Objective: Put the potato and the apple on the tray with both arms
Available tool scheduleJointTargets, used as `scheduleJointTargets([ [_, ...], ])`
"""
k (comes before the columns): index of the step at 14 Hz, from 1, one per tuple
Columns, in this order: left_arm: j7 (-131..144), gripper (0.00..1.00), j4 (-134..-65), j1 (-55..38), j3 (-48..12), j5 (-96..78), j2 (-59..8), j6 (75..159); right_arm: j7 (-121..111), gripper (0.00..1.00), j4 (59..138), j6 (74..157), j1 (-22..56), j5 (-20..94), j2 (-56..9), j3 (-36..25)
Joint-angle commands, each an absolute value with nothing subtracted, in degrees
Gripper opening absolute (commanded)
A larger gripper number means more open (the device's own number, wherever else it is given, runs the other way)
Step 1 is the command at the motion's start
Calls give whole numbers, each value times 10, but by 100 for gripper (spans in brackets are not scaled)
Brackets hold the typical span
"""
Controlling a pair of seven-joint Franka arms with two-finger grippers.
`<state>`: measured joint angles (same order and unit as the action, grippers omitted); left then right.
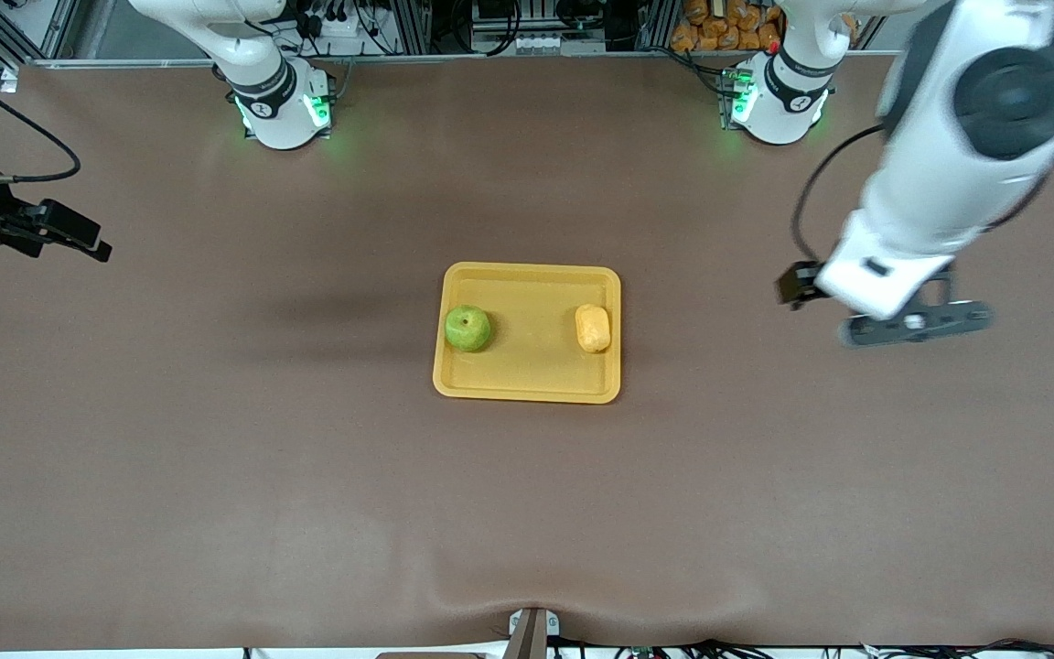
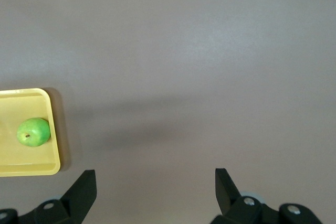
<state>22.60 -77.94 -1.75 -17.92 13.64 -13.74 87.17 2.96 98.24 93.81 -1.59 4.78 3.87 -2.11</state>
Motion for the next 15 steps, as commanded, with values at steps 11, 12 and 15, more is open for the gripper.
scheduleJointTargets([
  [11,124,100,-902,8,-74,12,41,866,49,100,942,831,-13,4,69,-4],
  [12,124,100,-921,7,-74,11,59,866,43,100,941,836,-13,4,68,-4],
  [15,128,100,-947,7,-75,8,83,866,-6,100,940,839,-15,5,68,-7],
])
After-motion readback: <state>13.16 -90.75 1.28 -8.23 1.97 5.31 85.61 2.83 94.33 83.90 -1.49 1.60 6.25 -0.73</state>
